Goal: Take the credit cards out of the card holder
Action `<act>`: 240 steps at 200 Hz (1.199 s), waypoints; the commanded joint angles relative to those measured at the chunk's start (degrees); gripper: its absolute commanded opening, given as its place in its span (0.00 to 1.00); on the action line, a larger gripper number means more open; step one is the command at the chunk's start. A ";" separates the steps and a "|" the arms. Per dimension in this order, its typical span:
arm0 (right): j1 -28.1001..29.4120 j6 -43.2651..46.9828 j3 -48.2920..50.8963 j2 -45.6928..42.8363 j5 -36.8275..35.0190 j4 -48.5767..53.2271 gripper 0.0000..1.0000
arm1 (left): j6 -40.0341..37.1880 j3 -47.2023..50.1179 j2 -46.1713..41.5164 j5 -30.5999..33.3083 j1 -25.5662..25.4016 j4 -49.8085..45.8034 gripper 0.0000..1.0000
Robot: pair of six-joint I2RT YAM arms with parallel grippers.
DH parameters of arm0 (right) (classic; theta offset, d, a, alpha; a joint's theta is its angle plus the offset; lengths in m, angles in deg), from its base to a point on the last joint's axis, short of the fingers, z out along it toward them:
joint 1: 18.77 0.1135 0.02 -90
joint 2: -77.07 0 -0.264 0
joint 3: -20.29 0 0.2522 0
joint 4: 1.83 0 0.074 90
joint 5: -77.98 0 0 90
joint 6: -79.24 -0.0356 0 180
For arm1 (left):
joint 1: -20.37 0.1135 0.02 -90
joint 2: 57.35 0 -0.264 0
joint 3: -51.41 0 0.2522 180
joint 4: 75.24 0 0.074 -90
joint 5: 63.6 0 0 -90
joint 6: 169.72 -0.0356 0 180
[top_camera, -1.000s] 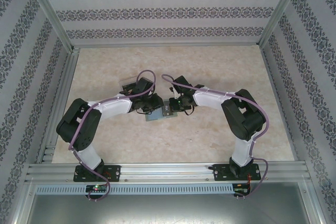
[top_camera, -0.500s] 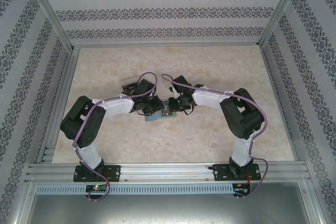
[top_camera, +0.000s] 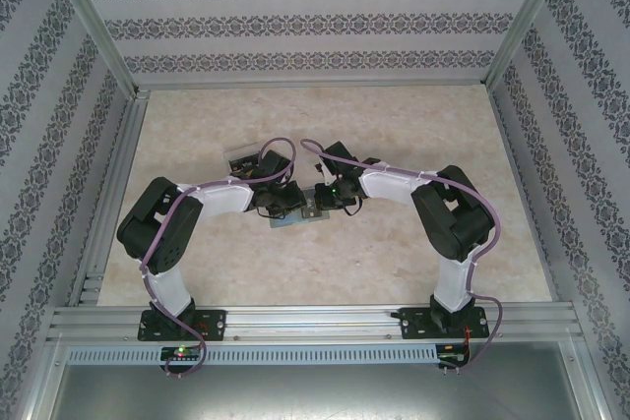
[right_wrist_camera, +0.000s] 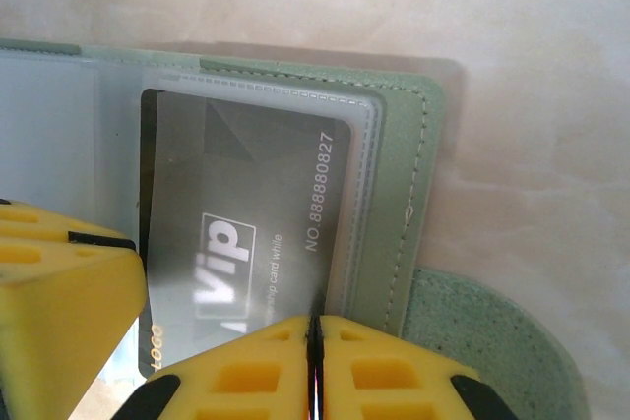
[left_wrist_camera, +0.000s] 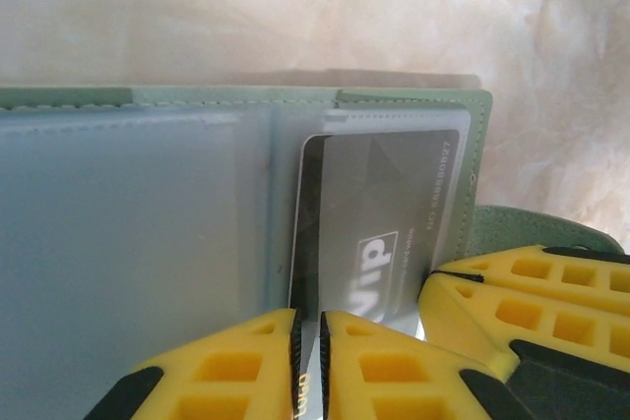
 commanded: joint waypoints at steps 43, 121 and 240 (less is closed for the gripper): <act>0.88 -0.59 -0.37 1.31 0.20 0.91 0.13 | 0.03 0.70 0.69 1.43 -0.22 -1.17 0.14; 1.10 -0.67 -0.42 1.44 0.70 0.74 0.13 | 0.59 1.01 2.13 -0.98 -0.20 1.04 0.15; 1.40 -0.67 -0.77 1.96 1.81 0.19 0.13 | 0.85 2.94 -0.80 -0.89 0.51 2.22 0.00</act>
